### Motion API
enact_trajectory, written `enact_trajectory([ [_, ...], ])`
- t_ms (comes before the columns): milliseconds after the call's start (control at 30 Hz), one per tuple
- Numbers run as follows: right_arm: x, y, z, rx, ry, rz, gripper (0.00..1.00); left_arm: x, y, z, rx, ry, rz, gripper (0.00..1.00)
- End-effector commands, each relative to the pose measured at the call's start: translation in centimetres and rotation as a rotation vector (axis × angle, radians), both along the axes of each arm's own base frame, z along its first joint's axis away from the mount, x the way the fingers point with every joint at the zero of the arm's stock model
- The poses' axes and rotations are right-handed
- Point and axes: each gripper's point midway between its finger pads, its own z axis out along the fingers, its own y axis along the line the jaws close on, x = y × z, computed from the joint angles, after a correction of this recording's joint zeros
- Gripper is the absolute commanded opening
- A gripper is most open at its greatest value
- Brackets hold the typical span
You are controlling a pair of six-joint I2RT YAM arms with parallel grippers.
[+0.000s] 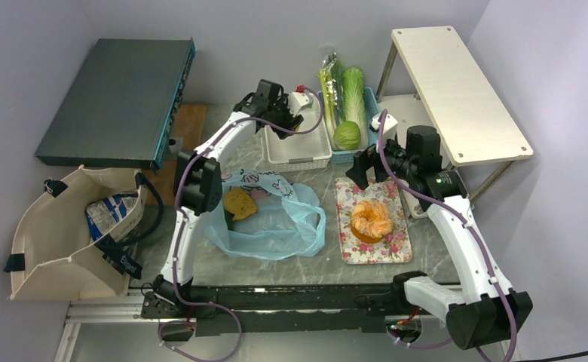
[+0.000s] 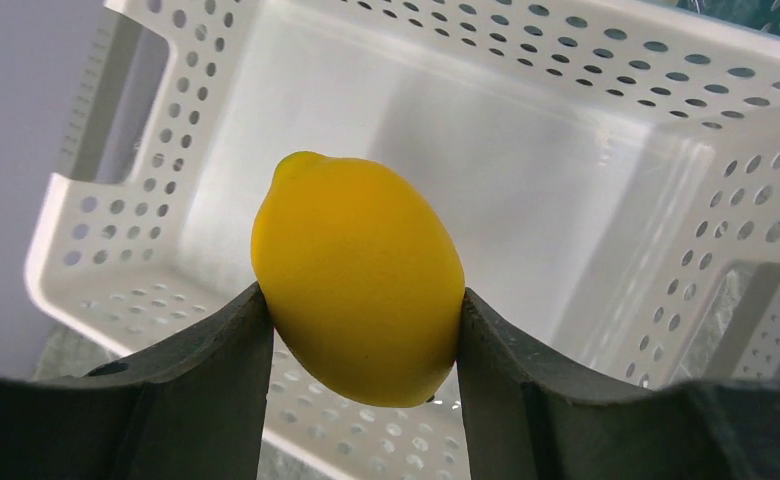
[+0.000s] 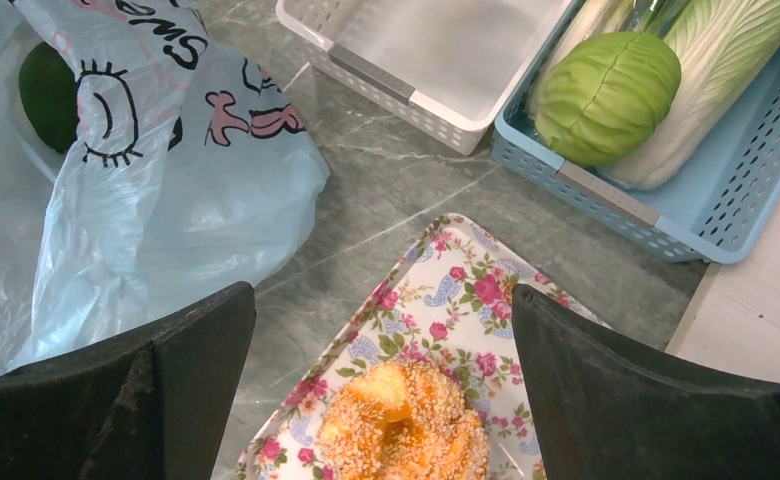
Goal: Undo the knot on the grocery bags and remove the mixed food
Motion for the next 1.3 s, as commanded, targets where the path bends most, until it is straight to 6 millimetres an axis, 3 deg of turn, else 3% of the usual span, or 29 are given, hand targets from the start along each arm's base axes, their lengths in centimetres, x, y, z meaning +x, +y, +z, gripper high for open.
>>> enact_trajectory([
  [0,0.5,0.0,1.1,0.028,-0.034,-0.031,1.00,0.3,-1.4,-0.4,-0.047,0.005,-0.002,0.22],
  [300,0.8,0.2,0.8,0.036,-0.011,-0.029,1.00,-1.9,-1.0,-6.6,-0.011,0.175,0.000,0.30],
  [367,0.8,0.2,0.7,0.036,-0.009,-0.028,1.00,-1.9,-1.1,-7.1,-0.006,0.187,0.008,0.33],
  [433,0.7,0.2,0.5,0.035,-0.001,-0.024,1.00,-1.7,-1.3,-6.7,-0.017,0.178,0.007,0.43],
  [533,0.7,0.4,0.2,0.039,0.010,-0.014,1.00,-1.4,-1.7,-4.6,-0.047,0.144,-0.006,0.70],
  [633,0.8,0.5,0.2,0.036,0.014,-0.005,1.00,-0.7,-1.7,-0.9,-0.072,0.073,0.010,0.89],
  [700,0.9,0.8,0.1,0.034,0.021,0.015,1.00,-0.1,-1.8,3.1,-0.111,0.015,0.027,0.98],
  [800,0.7,1.6,0.1,0.053,0.045,0.067,1.00,-1.4,-2.4,9.8,-0.194,-0.051,-0.018,0.99],
  [933,-0.1,3.7,0.3,0.096,0.084,0.164,0.99,-5.7,-1.9,17.9,-0.272,-0.141,-0.097,0.99],
  [967,-0.5,4.4,0.3,0.102,0.092,0.192,0.99,-7.6,-1.4,20.0,-0.287,-0.170,-0.130,0.99],
  [1033,-1.5,6.0,0.4,0.102,0.107,0.252,0.99,-12.0,-0.2,22.0,-0.287,-0.210,-0.230,0.99],
  [1167,-4.1,9.3,0.8,0.095,0.117,0.383,1.00,-24.2,3.5,22.7,-0.219,-0.352,-0.528,0.98],
  [1200,-4.7,9.9,0.9,0.100,0.123,0.409,0.99,-25.9,4.1,21.1,-0.191,-0.341,-0.573,0.96],
  [1267,-5.5,10.7,0.5,0.101,0.137,0.432,0.99,-30.3,6.1,19.9,-0.133,-0.364,-0.653,0.85],
])
